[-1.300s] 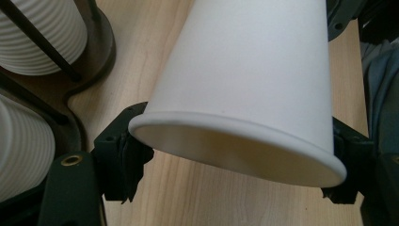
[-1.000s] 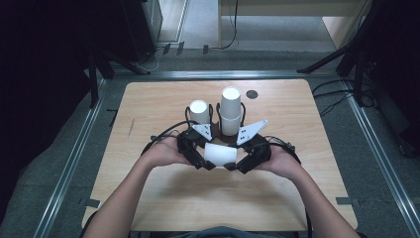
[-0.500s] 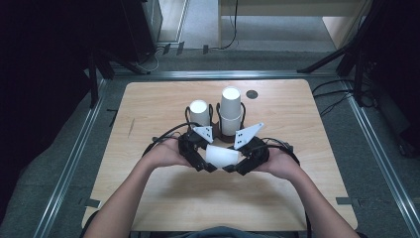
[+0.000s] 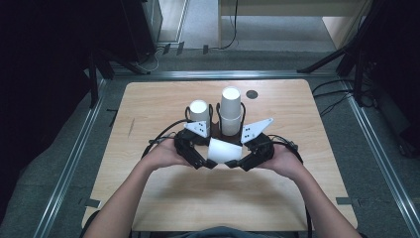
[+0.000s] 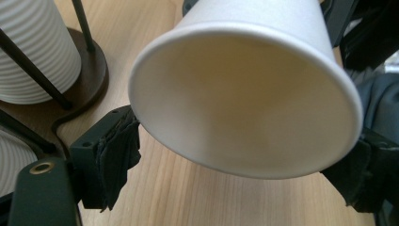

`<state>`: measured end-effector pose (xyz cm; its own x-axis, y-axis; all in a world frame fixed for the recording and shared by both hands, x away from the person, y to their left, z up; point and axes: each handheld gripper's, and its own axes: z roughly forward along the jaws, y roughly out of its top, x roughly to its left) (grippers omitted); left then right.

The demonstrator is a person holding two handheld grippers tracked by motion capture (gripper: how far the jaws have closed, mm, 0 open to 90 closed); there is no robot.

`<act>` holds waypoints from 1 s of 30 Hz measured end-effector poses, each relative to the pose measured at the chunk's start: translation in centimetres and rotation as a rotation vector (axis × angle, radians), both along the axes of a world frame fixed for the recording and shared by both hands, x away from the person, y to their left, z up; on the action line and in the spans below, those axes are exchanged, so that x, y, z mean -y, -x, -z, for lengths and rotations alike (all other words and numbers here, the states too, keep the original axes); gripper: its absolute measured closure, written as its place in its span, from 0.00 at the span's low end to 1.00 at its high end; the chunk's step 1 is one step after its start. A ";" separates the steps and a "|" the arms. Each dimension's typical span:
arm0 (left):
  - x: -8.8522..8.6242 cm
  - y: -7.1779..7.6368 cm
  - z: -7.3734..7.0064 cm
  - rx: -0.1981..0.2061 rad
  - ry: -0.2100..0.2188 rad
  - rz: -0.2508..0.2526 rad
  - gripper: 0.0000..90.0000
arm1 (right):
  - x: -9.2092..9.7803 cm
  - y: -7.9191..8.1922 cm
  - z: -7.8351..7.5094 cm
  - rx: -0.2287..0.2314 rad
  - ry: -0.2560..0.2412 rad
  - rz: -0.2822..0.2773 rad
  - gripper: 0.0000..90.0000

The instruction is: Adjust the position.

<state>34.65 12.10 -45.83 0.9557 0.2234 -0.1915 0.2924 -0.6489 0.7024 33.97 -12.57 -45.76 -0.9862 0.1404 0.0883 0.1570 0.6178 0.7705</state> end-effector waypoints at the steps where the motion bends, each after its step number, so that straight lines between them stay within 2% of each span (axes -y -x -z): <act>1: -0.1 0.0 0.0 0.001 0.013 -0.008 0.14 | 0.1 0.0 0.0 -0.002 -0.006 0.001 0.37; 7: -0.4 0.2 -0.2 0.006 0.065 -0.022 0.15 | 0.3 0.0 -0.2 0.000 -0.025 0.000 0.37; 11: -0.4 0.4 -0.1 -0.012 0.113 -0.029 0.15 | 0.4 0.0 -0.3 -0.002 -0.040 -0.007 0.37; 14: -0.2 0.5 -0.1 -0.020 0.133 -0.022 0.16 | 0.4 0.1 -0.4 -0.008 -0.054 -0.014 0.37; 17: -0.1 0.5 0.1 -0.049 0.156 -0.007 0.17 | 0.4 0.1 -0.4 -0.024 -0.066 -0.031 0.37; 21: 0.0 0.6 0.1 -0.057 0.165 0.017 0.21 | 0.3 0.2 -0.5 -0.033 -0.079 -0.045 0.37; 25: -0.2 0.7 0.0 -0.051 0.168 0.031 0.26 | 0.3 0.2 -0.4 -0.038 -0.071 -0.052 0.38; 30: -0.2 0.8 -0.1 -0.049 0.145 0.037 0.28 | 0.1 0.3 -0.4 -0.044 -0.061 -0.057 0.38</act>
